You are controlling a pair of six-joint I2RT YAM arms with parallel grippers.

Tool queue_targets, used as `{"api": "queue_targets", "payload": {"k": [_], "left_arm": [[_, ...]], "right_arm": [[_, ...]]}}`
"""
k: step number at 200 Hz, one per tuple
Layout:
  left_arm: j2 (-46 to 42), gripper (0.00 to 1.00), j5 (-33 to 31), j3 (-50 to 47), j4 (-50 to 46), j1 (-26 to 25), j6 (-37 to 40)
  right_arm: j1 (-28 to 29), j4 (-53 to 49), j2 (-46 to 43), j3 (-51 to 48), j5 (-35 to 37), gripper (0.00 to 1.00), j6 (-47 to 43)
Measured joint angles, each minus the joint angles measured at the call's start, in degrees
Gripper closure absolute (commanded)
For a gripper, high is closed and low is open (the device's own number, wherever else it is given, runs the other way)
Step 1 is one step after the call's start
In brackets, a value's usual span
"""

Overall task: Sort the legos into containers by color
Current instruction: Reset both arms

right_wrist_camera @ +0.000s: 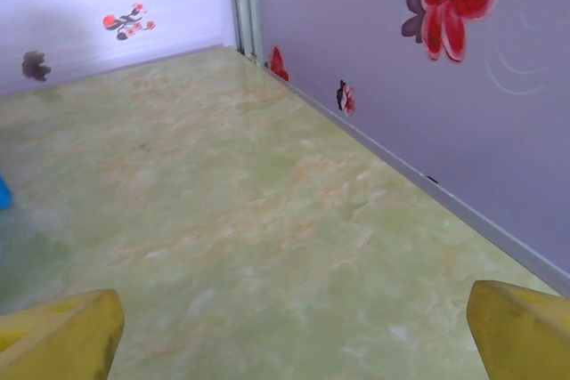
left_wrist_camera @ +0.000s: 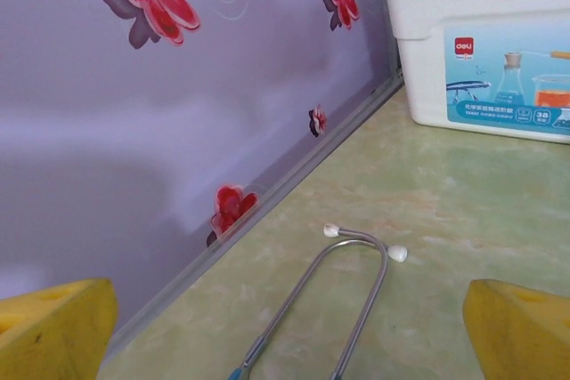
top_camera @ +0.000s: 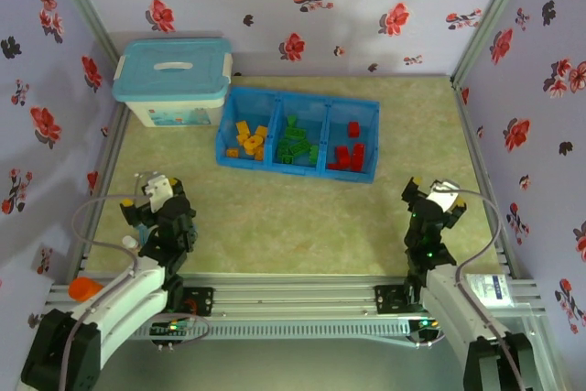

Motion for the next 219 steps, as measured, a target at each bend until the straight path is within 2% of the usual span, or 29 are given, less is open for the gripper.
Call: {"api": "queue_targets", "payload": {"k": [48, 104, 170, 219], "left_arm": [[8.90, 0.00, 4.28, -0.68, 11.19, 4.72, -0.07], [17.46, 0.00, 6.91, -0.96, 21.27, 5.99, 0.44], [23.28, 0.00, 10.58, -1.84, 33.05, 11.69, 0.52], [29.62, 0.00, 14.62, -1.77, 38.95, 13.66, -0.50]], "right_arm": [[-3.39, 8.70, 12.00, 0.96, -4.13, 0.01, 1.36], [-4.50, 20.04, 29.44, 5.60, -8.98, 0.01, 1.33], [-7.45, 31.39, 33.46, 4.98, -10.43, 0.01, 2.25], [-7.87, 36.81, 35.87, 3.63, -10.80, 0.01, 2.32]]}}
